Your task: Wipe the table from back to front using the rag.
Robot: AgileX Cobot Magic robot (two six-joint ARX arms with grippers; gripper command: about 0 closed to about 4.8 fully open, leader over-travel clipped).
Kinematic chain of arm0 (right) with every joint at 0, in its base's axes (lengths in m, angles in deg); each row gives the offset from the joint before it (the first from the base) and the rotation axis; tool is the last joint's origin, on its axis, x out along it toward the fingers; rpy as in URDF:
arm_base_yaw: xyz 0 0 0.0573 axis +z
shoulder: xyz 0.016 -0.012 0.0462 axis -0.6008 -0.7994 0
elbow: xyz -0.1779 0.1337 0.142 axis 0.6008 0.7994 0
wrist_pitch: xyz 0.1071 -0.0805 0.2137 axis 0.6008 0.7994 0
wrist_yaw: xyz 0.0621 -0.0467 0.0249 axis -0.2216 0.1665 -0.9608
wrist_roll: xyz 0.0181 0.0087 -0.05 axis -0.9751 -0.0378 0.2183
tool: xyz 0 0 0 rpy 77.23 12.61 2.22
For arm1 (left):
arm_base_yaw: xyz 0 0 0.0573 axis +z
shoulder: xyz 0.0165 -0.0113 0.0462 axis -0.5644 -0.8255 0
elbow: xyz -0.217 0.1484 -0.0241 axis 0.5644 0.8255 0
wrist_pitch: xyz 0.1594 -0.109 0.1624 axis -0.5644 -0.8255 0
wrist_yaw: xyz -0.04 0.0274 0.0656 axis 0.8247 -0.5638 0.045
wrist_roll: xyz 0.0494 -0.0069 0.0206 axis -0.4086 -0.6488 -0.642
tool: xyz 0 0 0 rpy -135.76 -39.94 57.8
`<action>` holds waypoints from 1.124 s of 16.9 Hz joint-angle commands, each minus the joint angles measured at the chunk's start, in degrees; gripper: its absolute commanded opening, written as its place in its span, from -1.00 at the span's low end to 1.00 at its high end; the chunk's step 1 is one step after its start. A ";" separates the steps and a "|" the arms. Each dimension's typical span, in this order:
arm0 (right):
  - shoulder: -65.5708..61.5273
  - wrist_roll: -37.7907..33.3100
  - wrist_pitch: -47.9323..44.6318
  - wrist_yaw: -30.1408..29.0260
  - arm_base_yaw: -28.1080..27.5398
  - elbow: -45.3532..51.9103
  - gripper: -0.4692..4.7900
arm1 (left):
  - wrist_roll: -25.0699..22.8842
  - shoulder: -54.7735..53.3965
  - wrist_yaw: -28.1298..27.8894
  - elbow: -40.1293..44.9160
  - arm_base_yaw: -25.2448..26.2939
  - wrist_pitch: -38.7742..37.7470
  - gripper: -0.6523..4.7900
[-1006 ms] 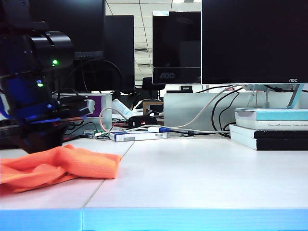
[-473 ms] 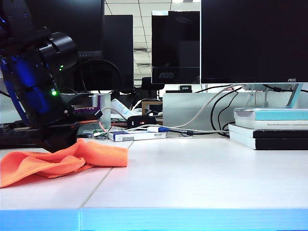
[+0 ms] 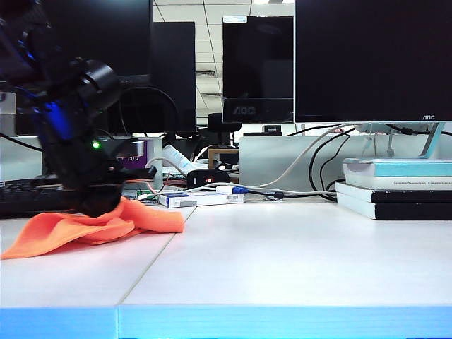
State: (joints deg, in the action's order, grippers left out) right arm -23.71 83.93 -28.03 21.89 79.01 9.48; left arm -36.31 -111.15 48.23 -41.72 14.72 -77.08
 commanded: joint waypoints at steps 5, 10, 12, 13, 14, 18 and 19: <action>0.20 -0.72 -0.50 -0.04 0.11 -0.24 -0.82 | 0.39 -5.62 -1.07 -0.79 0.17 5.31 -0.78; 0.09 -0.72 1.79 0.22 0.11 -0.24 -0.82 | 0.37 -8.26 -1.03 -6.36 0.72 4.59 -0.78; 0.09 -0.72 1.92 1.03 0.11 -0.24 -0.83 | 0.35 -11.06 -1.01 -10.71 0.72 2.56 -0.78; 0.11 -0.72 1.92 1.03 0.11 -0.24 -0.82 | 0.35 -12.22 -1.01 -12.46 0.72 1.79 -0.78; 0.11 -0.72 1.97 1.03 0.11 -0.24 -0.82 | 0.37 -13.14 -1.01 -13.73 0.72 1.62 -0.78; 0.13 -1.86 2.25 1.03 0.11 -0.24 -0.83 | 2.14 -16.46 -1.05 -18.53 1.49 1.03 -0.78; 0.13 -1.88 2.27 1.03 0.11 -0.24 -0.82 | 2.80 -16.87 -1.16 -19.21 2.03 0.76 -0.78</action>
State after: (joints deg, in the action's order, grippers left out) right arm -23.73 82.53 -25.47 23.03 79.01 9.48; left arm -34.74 -126.32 47.88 -60.87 16.01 -73.15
